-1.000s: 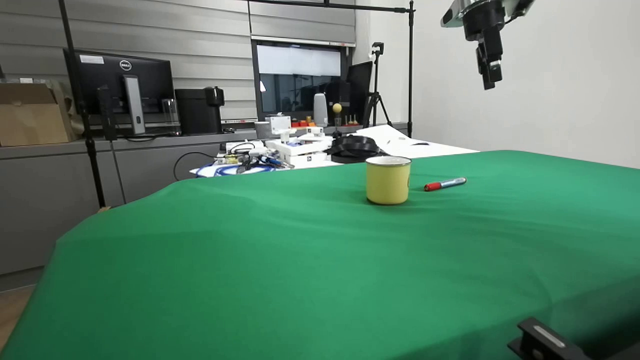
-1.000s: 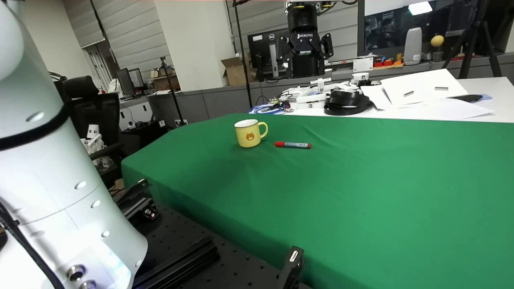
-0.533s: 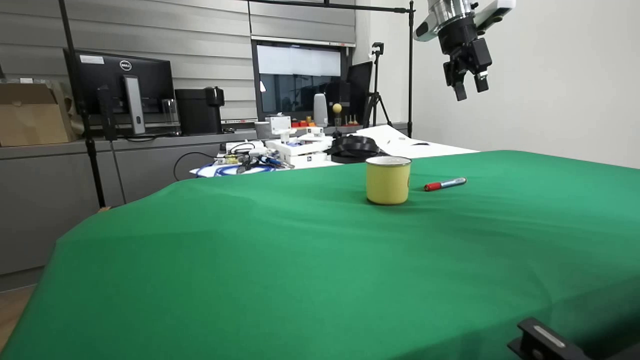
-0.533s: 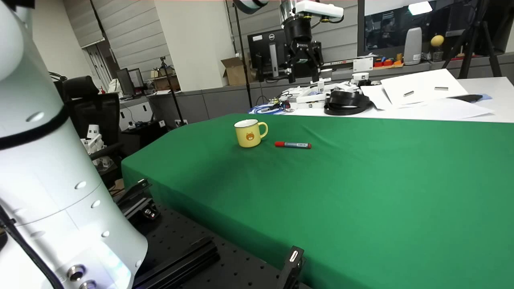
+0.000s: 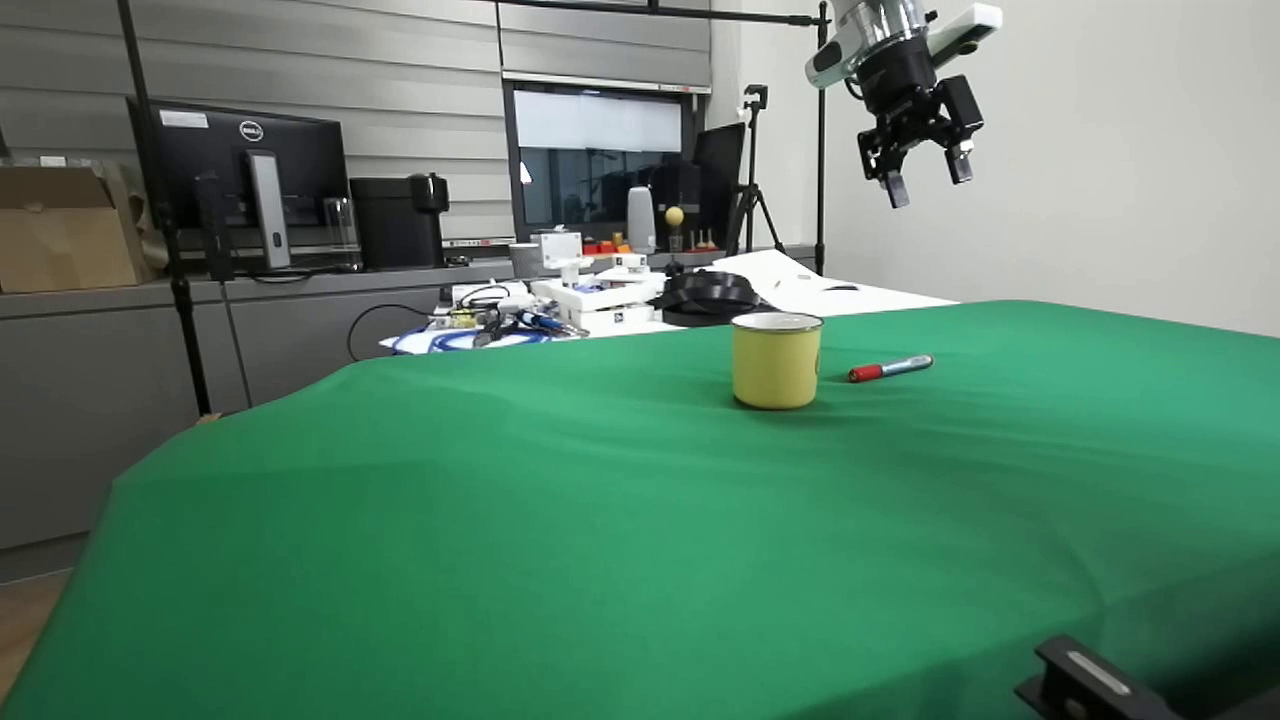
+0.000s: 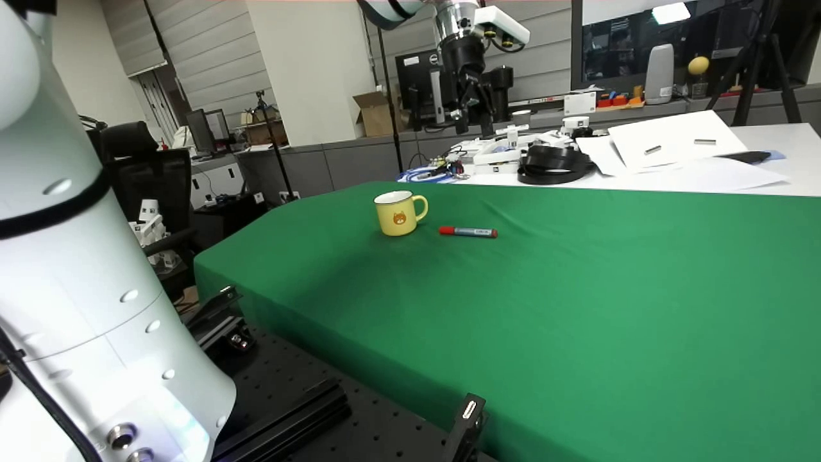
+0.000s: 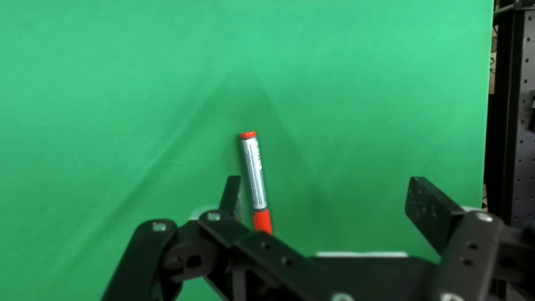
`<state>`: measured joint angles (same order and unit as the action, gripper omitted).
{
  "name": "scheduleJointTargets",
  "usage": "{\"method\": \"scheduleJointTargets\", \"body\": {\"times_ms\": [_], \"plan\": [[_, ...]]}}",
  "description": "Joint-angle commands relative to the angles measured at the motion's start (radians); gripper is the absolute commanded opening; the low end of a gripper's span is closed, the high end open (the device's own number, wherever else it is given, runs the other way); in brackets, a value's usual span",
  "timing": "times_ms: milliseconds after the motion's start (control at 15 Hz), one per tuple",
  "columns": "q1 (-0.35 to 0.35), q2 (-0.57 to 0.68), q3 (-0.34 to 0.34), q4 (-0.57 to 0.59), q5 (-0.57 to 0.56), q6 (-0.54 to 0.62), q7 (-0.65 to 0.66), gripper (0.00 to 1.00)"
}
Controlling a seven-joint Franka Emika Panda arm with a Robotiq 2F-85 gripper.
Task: Put the marker in the mug
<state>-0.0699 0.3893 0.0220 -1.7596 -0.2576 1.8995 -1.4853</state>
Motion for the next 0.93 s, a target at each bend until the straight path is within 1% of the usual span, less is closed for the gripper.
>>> {"method": "scheduleJointTargets", "body": {"times_ms": [0,267,333,600,867], "plan": [[0.000,0.000,0.000,0.002,0.000,-0.003,-0.004,1.00],[0.000,0.000,-0.001,0.002,0.000,-0.004,-0.008,1.00],[0.004,-0.014,0.001,-0.031,-0.005,0.060,0.011,1.00],[-0.001,-0.032,0.023,-0.138,0.026,0.278,-0.011,1.00],[-0.003,-0.037,0.042,-0.235,0.052,0.414,-0.033,1.00]]}}
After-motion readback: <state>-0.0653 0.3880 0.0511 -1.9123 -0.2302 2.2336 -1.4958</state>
